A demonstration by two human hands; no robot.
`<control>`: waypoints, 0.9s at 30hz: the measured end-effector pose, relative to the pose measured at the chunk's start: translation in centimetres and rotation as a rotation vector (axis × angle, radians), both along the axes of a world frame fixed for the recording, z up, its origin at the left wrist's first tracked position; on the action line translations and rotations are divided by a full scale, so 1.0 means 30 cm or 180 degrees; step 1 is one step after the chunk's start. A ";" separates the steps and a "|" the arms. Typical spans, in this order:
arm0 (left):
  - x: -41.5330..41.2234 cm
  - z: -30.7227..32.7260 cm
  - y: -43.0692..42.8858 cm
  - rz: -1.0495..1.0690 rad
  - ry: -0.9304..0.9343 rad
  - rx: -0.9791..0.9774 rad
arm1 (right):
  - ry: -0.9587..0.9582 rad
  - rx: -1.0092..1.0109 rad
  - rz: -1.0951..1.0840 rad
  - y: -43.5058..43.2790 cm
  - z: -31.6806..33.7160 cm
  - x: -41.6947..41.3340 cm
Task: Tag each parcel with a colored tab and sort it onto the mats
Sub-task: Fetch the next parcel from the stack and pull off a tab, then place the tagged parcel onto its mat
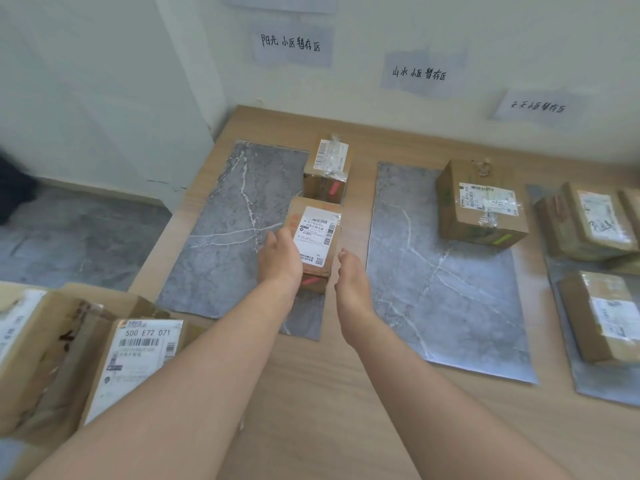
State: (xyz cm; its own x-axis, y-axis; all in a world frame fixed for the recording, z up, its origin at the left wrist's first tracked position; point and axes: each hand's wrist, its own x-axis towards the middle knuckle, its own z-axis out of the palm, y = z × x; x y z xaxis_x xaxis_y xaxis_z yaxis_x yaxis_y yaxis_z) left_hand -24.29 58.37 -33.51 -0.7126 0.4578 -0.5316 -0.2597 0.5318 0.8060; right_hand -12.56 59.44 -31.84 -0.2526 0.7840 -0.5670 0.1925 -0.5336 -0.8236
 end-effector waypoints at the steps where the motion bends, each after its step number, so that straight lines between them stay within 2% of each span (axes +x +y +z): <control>1: 0.023 0.061 -0.019 -0.0038 0.0037 0.0128 | -0.0013 0.0001 -0.0068 -0.016 0.022 0.012; 8: 0.186 0.307 -0.205 -0.0578 -0.0295 0.0856 | -0.0052 0.0056 -0.0343 -0.147 0.158 0.126; 13: 0.302 0.417 -0.370 -0.0845 -0.0504 0.1094 | 0.0107 0.0224 -0.0512 -0.294 0.284 0.225; 20: 0.433 0.537 -0.636 -0.0896 -0.0158 0.1325 | 0.0274 0.0393 -0.0357 -0.509 0.449 0.372; 27: 0.568 0.579 -1.000 -0.0704 -0.0063 0.1304 | 0.0378 0.0618 0.0018 -0.803 0.496 0.492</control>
